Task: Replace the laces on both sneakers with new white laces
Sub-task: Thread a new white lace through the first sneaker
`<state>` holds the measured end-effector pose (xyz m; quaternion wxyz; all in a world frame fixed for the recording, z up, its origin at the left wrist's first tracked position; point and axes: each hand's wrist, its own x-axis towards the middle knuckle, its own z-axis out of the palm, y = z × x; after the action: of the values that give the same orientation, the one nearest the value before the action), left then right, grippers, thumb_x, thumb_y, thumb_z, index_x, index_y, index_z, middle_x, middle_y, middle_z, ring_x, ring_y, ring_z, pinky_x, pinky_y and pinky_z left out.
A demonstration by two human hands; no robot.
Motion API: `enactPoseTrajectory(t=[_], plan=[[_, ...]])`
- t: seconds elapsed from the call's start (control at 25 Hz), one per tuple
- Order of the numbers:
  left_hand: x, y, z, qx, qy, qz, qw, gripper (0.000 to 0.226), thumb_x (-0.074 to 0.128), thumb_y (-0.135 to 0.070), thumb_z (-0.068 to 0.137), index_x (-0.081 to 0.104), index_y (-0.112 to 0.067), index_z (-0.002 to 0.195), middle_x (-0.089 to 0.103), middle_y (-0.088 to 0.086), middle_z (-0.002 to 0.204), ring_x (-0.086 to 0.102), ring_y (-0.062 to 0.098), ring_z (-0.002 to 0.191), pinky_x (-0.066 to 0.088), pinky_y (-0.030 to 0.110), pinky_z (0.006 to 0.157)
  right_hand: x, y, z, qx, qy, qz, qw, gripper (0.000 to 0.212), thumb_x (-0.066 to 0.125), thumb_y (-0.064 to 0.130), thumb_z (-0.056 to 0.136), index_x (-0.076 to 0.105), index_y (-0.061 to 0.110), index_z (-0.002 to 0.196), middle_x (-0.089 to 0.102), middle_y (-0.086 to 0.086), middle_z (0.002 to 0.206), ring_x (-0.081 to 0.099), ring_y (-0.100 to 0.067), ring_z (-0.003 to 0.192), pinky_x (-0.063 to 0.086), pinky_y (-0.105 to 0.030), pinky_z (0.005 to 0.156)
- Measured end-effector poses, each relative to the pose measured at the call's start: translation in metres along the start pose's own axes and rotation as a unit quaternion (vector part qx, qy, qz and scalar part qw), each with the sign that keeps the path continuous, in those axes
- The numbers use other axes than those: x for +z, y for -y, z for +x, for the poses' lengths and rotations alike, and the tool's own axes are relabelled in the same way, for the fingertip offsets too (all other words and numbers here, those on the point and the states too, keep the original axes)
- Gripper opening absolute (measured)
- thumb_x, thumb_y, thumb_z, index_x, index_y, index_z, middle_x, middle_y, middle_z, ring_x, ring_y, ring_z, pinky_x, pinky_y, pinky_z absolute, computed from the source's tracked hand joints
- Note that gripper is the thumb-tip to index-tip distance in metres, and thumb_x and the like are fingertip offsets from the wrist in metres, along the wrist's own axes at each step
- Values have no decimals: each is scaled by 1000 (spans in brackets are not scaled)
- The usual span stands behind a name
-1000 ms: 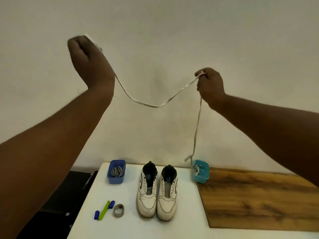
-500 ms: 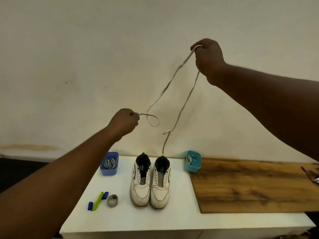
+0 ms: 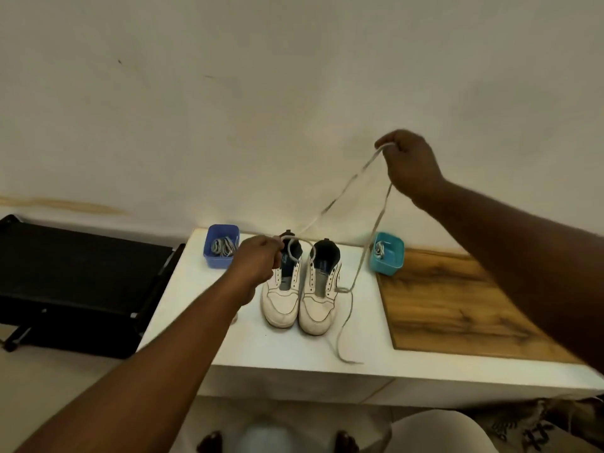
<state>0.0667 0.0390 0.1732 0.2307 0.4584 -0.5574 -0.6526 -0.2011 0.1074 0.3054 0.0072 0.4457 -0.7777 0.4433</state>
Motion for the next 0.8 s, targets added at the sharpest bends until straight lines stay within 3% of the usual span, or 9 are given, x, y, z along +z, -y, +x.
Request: enactPoseTrajectory(t=[0.08,0.16,0.24,0.32,0.36,0.44,0.6,0.72,0.8], plan=[[3,26,6,-20,5,-3,1000,23,54,-28,103,67,-13,93,60,5,80,53,18,74,40,33,69,33,-39,-28,60,54,-3,997,27,49,13,94,71,23,106,69,2,91,59,-12,71,45,-28,68],[9,47,14,-42,13,-1,999,23,56,-30,102,70,-12,96,61,4,80,53,17,73,41,32,69,62,-62,-57,104,114,-49,987,36,56,11,92,67,24,124,67,-7,125,64,-18,100,50,-30,85],[16,63,19,-54,26,-2,998,22,58,-29,101,72,-12,102,62,2,81,53,17,75,40,30,65,87,-68,-93,72,239,-108,962,63,64,10,90,49,29,149,45,-9,154,48,-25,135,44,-40,110],[21,78,27,-52,44,-1,998,18,59,-30,100,74,-20,102,66,0,85,55,15,74,42,27,61,118,-68,-132,-14,343,-111,933,76,64,16,95,30,32,161,34,-3,165,31,-23,151,26,-39,123],[22,85,32,-52,50,-2,997,18,60,-32,100,75,-22,101,68,0,86,56,14,73,43,27,60,133,-70,-148,-42,376,-79,922,70,61,20,100,29,32,161,42,-1,161,38,-19,147,27,-33,121],[22,99,40,-68,55,-13,996,19,61,-36,100,75,-23,101,71,0,87,57,14,73,47,28,62,157,-84,-168,-32,394,12,919,47,56,23,105,48,30,151,65,5,136,61,-8,122,46,-26,107],[16,110,58,-123,43,-68,989,19,62,-28,100,74,-13,103,72,2,87,55,12,71,49,25,63,175,-120,-170,29,240,26,970,21,56,15,104,73,23,112,70,13,87,65,-3,80,52,-32,74],[13,111,74,-99,43,-80,991,14,62,-21,101,75,-15,102,75,-2,83,60,10,74,55,24,69,182,-141,-172,86,221,5,971,18,58,19,102,73,25,109,70,10,89,65,-7,81,55,-35,76],[13,112,84,-73,41,-48,995,11,64,-21,99,73,-16,103,77,1,88,64,10,74,56,23,70,190,-144,-174,62,238,-10,969,25,62,21,100,70,28,122,68,10,110,62,-4,96,52,-29,85]])
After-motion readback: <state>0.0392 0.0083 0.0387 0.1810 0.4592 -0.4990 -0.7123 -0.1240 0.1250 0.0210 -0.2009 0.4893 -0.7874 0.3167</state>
